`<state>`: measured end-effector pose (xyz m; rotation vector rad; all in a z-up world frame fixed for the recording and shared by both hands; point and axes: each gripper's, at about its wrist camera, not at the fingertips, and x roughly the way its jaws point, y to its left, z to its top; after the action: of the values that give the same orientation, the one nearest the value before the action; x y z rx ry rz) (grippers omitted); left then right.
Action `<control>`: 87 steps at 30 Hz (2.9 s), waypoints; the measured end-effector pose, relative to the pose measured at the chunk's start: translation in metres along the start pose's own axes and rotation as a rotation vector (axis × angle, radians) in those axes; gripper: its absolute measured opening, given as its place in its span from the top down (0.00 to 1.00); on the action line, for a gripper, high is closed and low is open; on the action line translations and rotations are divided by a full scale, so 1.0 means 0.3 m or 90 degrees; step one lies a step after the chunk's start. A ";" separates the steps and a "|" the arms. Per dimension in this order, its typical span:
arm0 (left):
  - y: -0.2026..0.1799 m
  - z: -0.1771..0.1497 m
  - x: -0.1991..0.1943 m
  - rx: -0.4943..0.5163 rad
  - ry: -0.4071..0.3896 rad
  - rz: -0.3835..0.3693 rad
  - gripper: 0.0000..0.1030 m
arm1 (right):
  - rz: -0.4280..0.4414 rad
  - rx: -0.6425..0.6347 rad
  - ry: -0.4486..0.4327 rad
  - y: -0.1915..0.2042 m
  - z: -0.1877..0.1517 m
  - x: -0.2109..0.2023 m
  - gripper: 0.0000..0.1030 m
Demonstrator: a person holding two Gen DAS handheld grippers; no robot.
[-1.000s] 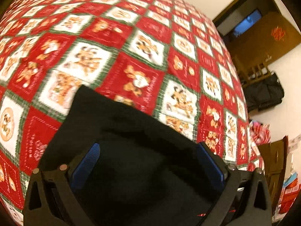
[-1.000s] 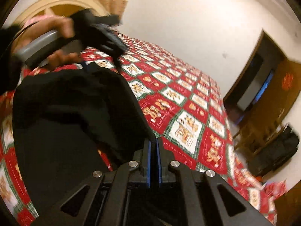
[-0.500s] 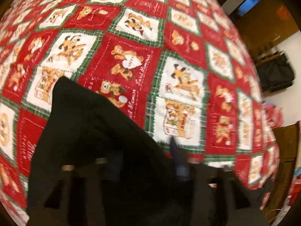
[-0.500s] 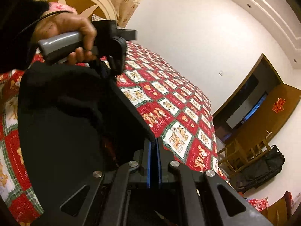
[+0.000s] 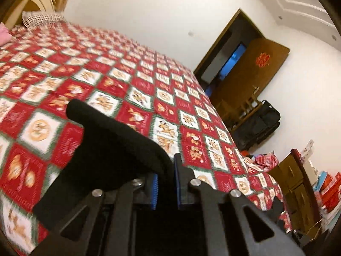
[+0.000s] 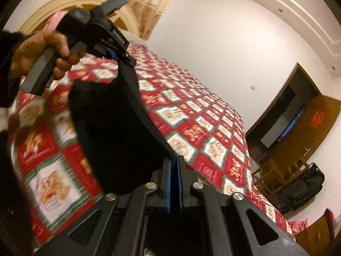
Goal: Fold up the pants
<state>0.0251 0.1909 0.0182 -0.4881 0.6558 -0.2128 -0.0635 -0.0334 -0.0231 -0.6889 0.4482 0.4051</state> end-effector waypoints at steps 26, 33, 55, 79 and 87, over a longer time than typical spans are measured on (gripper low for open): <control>0.197 -0.273 -0.148 0.050 -0.017 0.217 0.53 | 0.161 0.193 0.086 -0.019 -0.115 0.087 0.89; 0.092 -0.137 -0.095 0.163 -0.090 0.259 0.42 | 0.082 0.595 0.001 -0.409 -0.235 -0.049 0.33; 0.107 -0.235 0.208 0.195 0.066 0.357 0.18 | -0.281 0.851 0.315 -0.978 -0.821 0.102 0.38; 0.109 -0.234 0.213 0.197 0.069 0.361 0.16 | -0.258 1.095 0.029 -0.761 -1.062 -0.434 0.98; 0.109 -0.233 0.213 0.197 0.069 0.361 0.15 | -0.297 1.089 0.045 -0.735 -1.076 -0.532 0.97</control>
<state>0.0319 0.1720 -0.0801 0.0172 0.8249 0.1972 -0.1703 -0.4412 -0.0487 0.8645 0.5120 -0.4872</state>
